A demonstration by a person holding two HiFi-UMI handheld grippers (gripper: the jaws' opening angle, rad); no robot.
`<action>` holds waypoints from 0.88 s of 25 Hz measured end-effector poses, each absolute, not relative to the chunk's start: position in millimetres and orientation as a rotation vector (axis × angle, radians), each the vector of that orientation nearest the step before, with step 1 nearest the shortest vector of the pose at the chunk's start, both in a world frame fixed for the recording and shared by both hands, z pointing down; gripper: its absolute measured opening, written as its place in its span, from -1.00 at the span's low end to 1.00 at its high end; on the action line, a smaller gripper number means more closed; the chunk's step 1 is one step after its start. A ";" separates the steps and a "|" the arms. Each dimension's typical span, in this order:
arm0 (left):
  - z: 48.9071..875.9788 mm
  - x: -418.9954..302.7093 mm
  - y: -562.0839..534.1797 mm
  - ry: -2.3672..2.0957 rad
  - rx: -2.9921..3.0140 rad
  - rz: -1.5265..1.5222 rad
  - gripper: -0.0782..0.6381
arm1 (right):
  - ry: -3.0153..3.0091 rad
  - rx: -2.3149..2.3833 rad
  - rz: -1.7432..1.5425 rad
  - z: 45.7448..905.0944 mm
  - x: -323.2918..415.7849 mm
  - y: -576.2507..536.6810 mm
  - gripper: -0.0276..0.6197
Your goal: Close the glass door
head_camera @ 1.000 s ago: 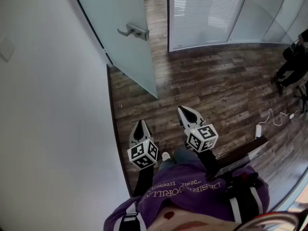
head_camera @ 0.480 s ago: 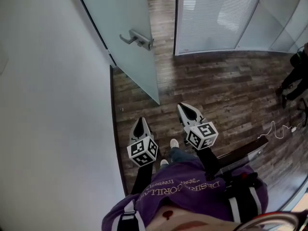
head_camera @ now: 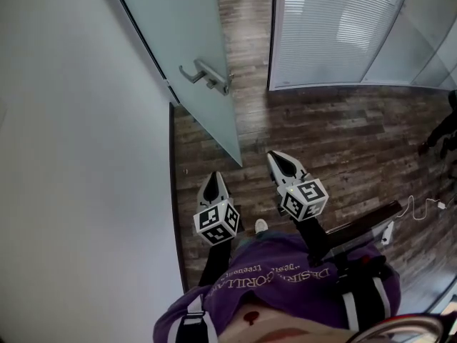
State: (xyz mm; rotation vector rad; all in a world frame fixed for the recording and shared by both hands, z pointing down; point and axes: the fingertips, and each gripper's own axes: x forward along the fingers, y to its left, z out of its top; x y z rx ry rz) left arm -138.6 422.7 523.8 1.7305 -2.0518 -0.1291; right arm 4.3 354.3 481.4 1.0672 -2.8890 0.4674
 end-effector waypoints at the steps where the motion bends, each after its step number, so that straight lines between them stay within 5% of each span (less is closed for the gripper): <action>1: 526.4 -139.0 417.9 -2.049 1.727 -0.126 -0.78 | -2.884 1.069 0.473 483.6 3.8 348.9 -0.92; 22: 488.4 -259.5 280.6 -2.108 1.963 0.049 -0.78 | -2.882 1.190 0.491 466.5 -89.2 254.8 -0.92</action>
